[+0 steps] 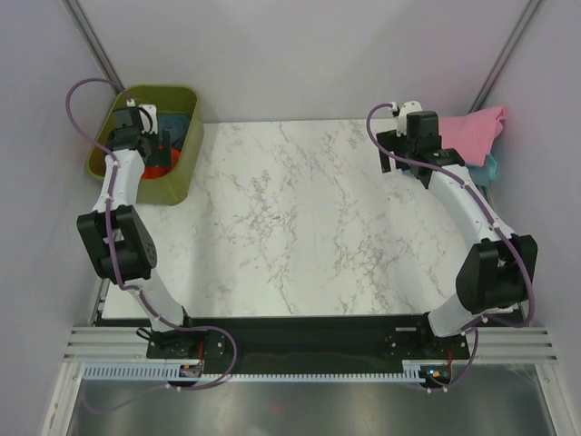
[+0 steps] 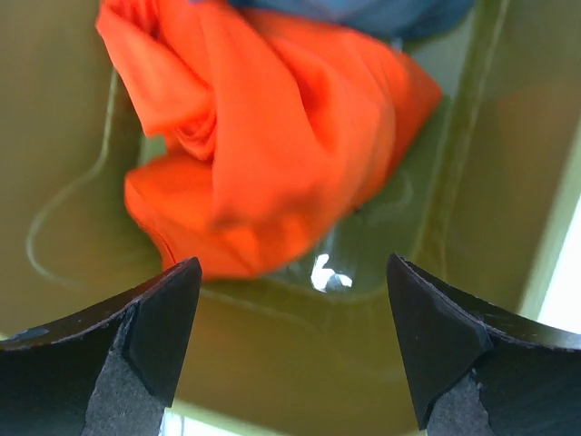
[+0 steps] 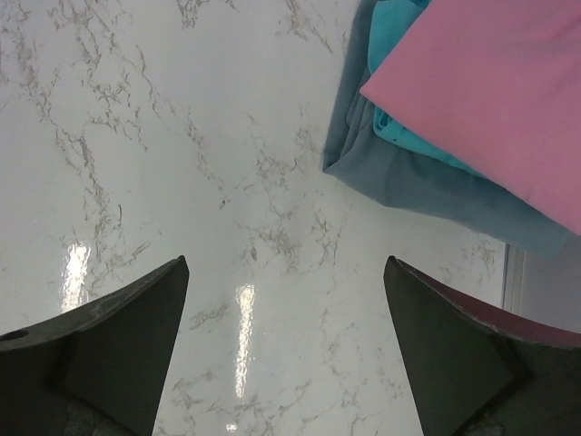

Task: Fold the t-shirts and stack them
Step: Grab the tshirt from the pile, then move the tshirt to the center of the board, then flatten the tshirt out

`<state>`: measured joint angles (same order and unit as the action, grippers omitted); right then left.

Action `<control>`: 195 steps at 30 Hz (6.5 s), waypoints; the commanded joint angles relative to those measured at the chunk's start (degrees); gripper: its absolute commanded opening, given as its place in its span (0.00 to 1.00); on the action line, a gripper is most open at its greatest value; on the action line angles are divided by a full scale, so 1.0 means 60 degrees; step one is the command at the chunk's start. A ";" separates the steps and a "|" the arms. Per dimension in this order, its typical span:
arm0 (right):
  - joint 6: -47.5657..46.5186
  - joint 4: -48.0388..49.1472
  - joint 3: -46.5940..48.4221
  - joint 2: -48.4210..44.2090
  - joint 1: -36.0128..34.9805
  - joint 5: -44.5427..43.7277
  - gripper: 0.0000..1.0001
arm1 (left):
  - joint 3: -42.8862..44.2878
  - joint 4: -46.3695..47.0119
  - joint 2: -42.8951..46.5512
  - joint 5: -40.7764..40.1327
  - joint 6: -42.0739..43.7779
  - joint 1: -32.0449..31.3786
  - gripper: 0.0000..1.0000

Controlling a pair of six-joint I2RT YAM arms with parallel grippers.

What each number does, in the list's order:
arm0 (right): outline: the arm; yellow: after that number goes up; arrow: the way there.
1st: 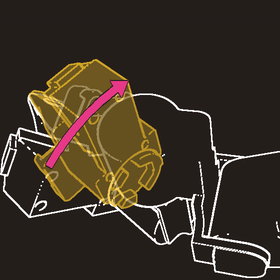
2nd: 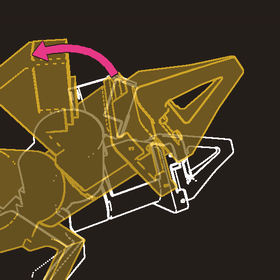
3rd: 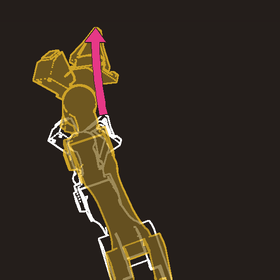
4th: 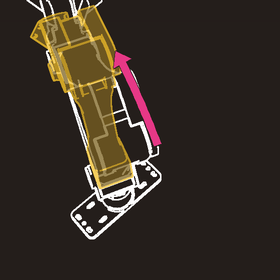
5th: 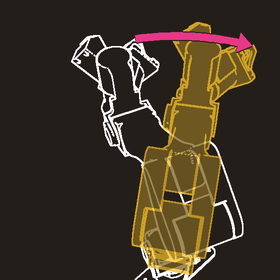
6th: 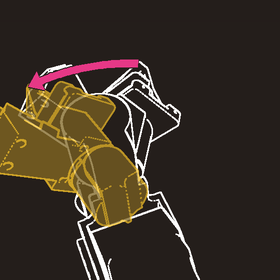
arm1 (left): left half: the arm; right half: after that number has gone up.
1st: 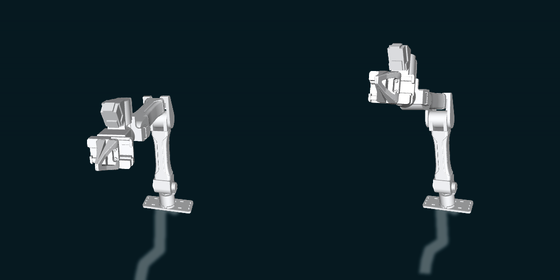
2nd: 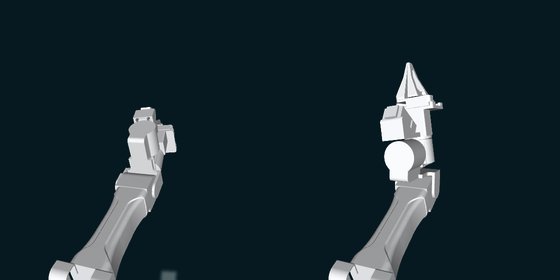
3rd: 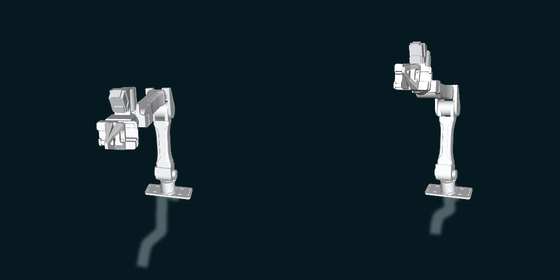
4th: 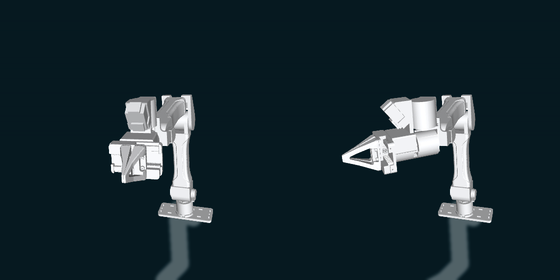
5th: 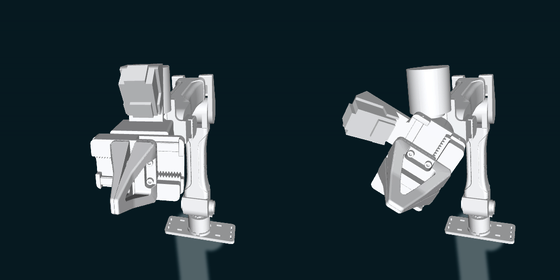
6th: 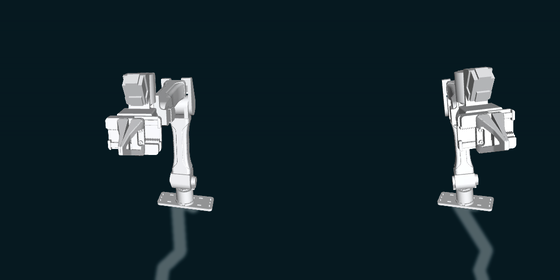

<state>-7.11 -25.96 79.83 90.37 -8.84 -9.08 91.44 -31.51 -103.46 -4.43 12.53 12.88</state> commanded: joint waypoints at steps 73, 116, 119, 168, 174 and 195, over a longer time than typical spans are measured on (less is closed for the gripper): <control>-0.2008 -0.2295 0.0026 0.0126 -0.3445 0.5087 0.96 | -0.3270 -0.0652 0.3971 0.2422 -0.1606 -0.4623 0.92; -0.1802 -0.1416 0.1080 0.4321 -0.6437 0.2760 0.05 | -0.5557 -0.0682 0.4499 0.2041 -0.2001 -0.3363 0.87; -0.2212 -0.1475 0.1065 0.3442 -0.6437 0.2189 0.01 | -0.5513 -0.0565 0.4295 0.2536 -0.2262 -0.3378 0.86; -0.3048 -0.2251 0.1548 0.1008 -0.5646 0.0854 0.00 | -0.2642 0.0827 -0.2312 1.2061 -0.5912 -0.4725 0.73; -0.2989 -0.2237 0.1533 0.1081 -0.5587 0.0884 0.00 | -0.2305 0.1061 -0.2693 1.2310 -0.6000 -0.4974 0.60; -0.2228 -0.1841 0.1387 0.0013 -0.3640 -0.0010 0.00 | -0.0520 -0.2233 0.0894 0.6910 -0.2164 -0.4023 0.02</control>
<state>-22.87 -39.27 88.16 94.83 -33.69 -5.91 83.13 -40.12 -104.77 47.53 -9.34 -12.95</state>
